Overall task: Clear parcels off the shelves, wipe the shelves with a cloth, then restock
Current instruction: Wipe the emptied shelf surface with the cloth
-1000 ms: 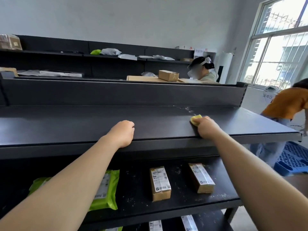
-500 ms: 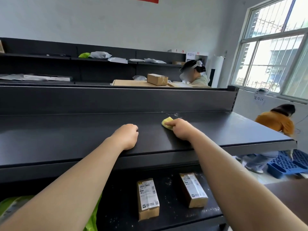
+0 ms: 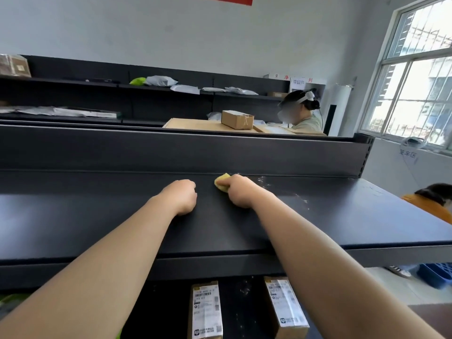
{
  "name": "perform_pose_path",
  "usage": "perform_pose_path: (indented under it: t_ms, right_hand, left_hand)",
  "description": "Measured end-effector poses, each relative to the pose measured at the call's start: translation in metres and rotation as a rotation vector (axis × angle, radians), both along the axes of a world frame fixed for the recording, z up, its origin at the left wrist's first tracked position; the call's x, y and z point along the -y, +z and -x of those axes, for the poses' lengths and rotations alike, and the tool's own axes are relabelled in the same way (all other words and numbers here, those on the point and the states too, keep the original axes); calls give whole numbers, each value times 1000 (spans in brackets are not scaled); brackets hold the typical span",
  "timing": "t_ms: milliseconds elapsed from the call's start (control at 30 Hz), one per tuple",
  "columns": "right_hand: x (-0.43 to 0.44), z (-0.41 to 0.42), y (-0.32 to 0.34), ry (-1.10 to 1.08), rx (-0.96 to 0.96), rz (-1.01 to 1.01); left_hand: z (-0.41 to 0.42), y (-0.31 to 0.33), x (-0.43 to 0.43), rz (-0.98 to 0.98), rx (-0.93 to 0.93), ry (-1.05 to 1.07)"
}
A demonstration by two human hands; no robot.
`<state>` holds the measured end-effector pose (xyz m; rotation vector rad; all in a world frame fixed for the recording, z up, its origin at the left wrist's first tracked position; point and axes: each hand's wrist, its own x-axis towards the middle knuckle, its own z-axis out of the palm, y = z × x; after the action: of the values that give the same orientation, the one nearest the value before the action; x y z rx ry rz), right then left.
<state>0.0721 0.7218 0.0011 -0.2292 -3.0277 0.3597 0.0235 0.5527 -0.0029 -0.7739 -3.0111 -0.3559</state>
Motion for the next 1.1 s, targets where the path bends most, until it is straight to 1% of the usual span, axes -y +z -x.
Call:
perform_pose_path:
  t_ms: [67, 200, 267, 333, 433, 533, 633, 733, 900, 1100]
  right_hand:
    - [-20, -1, 3, -44, 9, -30]
    - [-71, -13, 4, -210, 18, -83]
    - [-81, -14, 6, -267, 6, -84]
    - [-70, -4, 10, -245, -80, -64]
    - [-27, 22, 14, -69, -148, -51]
    - [15, 54, 18, 85, -91, -55]
    - [43, 80, 18, 151, 5, -94]
    - [48, 91, 14, 149, 84, -111]
    - [38, 91, 9, 102, 71, -61]
    - [-20, 64, 13, -48, 102, -120]
  left_hand:
    - [4, -1, -4, 9, -1, 11]
    - [11, -1, -1, -16, 4, 27]
    - [15, -1, 3, -12, 7, 35]
    - [19, 1, 8, 2, 9, 62]
    - [23, 2, 16, 9, 15, 97]
    - [25, 3, 19, 14, 15, 96]
    - [26, 4, 19, 16, 22, 80]
    - [29, 6, 20, 53, 2, 60]
    - [26, 10, 17, 94, -8, 80]
    - [18, 15, 12, 124, 9, 104]
